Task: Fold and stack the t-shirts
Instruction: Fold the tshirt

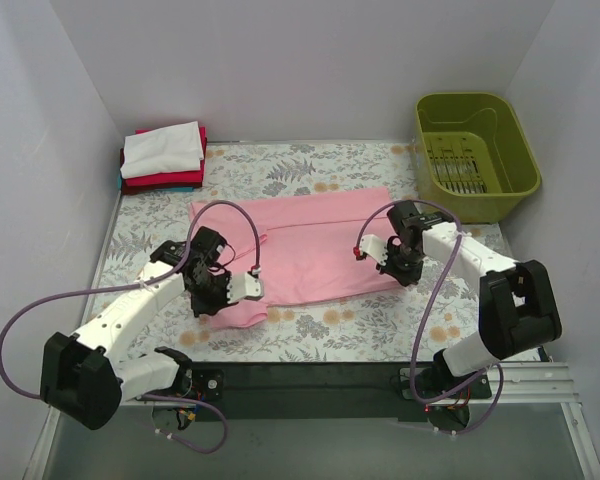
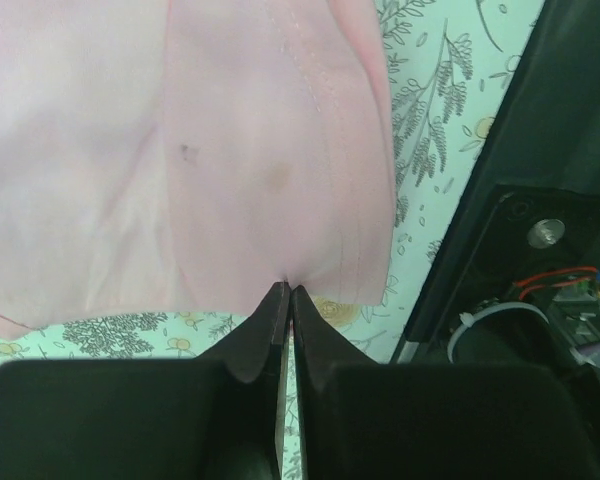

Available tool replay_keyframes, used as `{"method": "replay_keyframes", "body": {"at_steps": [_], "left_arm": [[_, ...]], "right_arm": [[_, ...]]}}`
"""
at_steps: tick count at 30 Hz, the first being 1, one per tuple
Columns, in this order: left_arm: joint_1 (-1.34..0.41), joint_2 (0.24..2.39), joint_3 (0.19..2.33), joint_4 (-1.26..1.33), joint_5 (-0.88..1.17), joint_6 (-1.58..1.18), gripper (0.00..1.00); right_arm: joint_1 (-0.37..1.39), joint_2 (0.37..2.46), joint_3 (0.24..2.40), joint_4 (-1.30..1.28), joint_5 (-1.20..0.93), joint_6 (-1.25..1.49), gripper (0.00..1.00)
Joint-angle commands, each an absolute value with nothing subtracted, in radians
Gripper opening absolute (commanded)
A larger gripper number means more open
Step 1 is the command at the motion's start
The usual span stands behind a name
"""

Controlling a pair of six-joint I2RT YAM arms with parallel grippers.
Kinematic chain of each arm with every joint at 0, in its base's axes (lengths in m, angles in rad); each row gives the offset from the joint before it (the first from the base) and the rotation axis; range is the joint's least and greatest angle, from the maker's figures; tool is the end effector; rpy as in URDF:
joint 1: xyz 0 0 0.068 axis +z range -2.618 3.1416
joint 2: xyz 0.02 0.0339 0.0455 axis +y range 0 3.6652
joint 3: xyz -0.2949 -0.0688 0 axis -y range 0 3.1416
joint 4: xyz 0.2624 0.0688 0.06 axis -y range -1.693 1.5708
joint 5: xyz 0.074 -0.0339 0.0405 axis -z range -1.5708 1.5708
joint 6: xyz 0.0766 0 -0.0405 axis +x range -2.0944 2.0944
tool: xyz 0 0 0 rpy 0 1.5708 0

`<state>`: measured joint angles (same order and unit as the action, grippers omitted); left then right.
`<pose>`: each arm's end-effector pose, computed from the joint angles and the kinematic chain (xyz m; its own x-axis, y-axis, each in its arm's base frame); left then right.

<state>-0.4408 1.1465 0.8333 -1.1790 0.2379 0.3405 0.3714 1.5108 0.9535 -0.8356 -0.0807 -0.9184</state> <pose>0.1536 -0.0924 0.2105 -0.7058 0.6918 -0.1525 0.7077 0.6790 -0.1952 0.2618 0.1086 0.1720 -0.2588 -0.9508 -0.1705 -0.9564 0.2769 -0.0925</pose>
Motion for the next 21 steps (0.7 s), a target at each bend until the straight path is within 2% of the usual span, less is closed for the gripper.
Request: {"method": "replay_keyframes", "body": {"at_steps": [1,11,21], "left_arm": [[-0.416,1.172,0.906,-1.246,0.265,0.342,0.00],[-0.272,1.478,1.169,-1.170,0.295,0.397,0.00],[-0.229,1.713,1.364,-1.134,0.284,0.449,0.00]], "right_arm": [[0.341,1.489,0.968,-0.902,-0.078,-0.974,0.01],[0.268,1.664,1.126,-0.919,-0.117,-1.005,0.01],[0.224,1.804,1.293,-0.960,-0.144,-1.025,0.01]]}}
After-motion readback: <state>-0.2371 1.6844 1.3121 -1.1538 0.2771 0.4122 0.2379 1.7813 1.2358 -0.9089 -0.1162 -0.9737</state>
